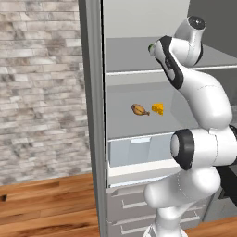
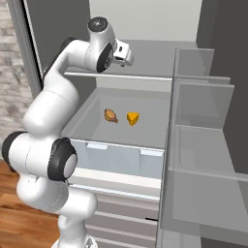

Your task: Take the cheese, chicken drumstick, and avocado from the fridge and place them on the plate on the dining counter to create an appetizer plate.

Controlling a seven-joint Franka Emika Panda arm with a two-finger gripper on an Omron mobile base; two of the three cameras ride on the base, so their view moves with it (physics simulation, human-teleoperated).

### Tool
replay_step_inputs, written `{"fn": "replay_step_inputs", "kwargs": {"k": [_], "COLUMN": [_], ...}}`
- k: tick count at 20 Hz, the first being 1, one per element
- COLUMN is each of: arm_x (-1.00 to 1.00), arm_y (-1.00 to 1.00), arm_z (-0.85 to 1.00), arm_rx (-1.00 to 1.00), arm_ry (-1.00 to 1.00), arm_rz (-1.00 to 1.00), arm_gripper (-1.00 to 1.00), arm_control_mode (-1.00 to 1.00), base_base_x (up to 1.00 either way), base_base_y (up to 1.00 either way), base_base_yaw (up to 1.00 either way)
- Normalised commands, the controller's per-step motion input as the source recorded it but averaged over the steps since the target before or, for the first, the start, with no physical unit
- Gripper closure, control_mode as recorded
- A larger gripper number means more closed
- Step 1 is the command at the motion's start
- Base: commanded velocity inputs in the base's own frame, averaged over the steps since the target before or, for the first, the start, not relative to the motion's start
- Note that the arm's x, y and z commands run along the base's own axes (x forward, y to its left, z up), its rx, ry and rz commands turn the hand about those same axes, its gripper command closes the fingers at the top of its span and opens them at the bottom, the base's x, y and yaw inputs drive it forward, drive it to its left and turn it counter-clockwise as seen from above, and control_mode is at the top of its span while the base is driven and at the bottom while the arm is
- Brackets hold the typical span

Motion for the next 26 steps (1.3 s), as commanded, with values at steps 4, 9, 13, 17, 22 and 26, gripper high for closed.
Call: {"fn": "replay_step_inputs", "kwargs": {"k": [4, 9, 13, 17, 22, 26], "arm_x": [0.31, 0.41, 0.38, 0.39, 0.44, 0.48], "arm_y": [-0.08, -0.04, -0.06, -0.03, 0.00, 0.00], "arm_z": [0.00, 0.00, 0.00, 0.01, 0.00, 0.00], "arm_rx": [0.00, 0.00, 0.00, 0.00, 0.00, 0.00], "arm_ry": [0.00, 0.00, 0.00, 0.00, 0.00, 0.00], "arm_rz": [0.00, 0.00, 0.00, 0.00, 0.00, 0.00], "arm_gripper": [-1.00, -1.00, -1.00, -1.00, -1.00, -1.00], "arm_control_mode": [-1.00, -1.00, -1.00, -1.00, -1.00, -1.00], "base_base_x": [0.00, 0.00, 0.00, 0.00, 0.00, 0.00], "base_base_y": [0.00, 0.00, 0.00, 0.00, 0.00, 0.00], "base_base_yaw": [0.00, 0.00, 0.00, 0.00, 0.00, 0.00]}}
